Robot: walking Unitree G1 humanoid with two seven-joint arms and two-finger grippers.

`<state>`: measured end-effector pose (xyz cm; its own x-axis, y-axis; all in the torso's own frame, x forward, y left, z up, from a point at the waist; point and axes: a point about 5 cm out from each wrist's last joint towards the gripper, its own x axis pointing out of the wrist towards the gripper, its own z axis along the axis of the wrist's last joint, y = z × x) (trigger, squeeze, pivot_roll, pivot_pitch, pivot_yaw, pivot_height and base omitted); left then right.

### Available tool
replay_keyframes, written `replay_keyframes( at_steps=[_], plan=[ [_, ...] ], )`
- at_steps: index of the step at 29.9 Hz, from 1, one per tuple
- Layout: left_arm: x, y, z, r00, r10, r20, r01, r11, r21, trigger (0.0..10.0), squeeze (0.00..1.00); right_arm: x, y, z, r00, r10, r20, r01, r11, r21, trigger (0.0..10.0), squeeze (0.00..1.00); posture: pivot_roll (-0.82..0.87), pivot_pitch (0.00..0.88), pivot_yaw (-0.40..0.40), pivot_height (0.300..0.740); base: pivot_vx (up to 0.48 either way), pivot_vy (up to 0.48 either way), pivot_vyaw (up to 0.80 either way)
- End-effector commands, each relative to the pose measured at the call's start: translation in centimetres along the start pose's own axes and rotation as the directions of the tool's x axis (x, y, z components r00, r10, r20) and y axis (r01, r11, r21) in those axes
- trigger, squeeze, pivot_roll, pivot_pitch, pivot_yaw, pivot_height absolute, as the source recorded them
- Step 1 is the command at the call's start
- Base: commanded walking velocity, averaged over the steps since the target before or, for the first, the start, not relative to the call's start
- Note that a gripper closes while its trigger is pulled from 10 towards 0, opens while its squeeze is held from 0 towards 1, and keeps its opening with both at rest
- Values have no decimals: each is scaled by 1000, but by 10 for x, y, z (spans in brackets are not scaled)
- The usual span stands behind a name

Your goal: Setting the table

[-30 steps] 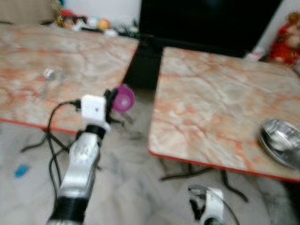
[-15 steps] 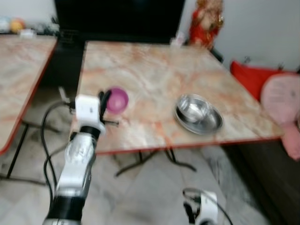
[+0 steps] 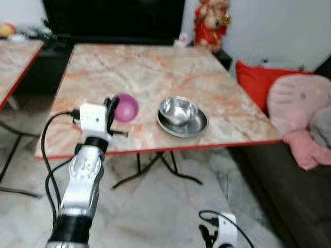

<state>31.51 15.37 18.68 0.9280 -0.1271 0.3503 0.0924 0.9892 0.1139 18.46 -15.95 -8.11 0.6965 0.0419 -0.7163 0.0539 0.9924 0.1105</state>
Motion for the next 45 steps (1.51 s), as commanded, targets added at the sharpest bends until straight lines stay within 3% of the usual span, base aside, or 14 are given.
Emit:
replay_keyframes(
  at_steps=[1, 14, 30, 39, 45],
  plan=[
    [1, 3, 2, 1000, 3, 0, -3, 1000, 13, 10000, 0, 1, 1, 2, 1000, 0, 8, 0, 1000, 0, 10000, 0, 143, 0, -80, 740, 0, -360, 800],
    [0, 4, -4, 999, -13, -41, 13, 1000, -1, 10000, 0, -1, 5, -6, 1000, -11, -26, 11, 1000, 18, 10000, 0, 144, 0, -79, 740, 0, -175, 53],
    [0, 18, -11, 995, 2, -99, -12, 995, -100, 10000, 0, -1, -3, -5, 999, -28, -31, 28, 1000, 13, 10000, 0, 141, 0, -78, 740, 0, 0, 0],
    [1, 16, -11, 995, -8, -104, -3, 994, -106, 10000, 0, -1, -2, -5, 999, -28, -29, 28, 999, 15, 10000, 0, 139, 0, -76, 740, 0, 462, 0],
    [0, 16, -11, 994, -11, -107, 2, 997, -83, 10000, 0, -1, -1, -5, 999, -25, -27, 26, 1000, 16, 10000, 0, 140, 0, -73, 740, 0, 42, 0]
  ],
)
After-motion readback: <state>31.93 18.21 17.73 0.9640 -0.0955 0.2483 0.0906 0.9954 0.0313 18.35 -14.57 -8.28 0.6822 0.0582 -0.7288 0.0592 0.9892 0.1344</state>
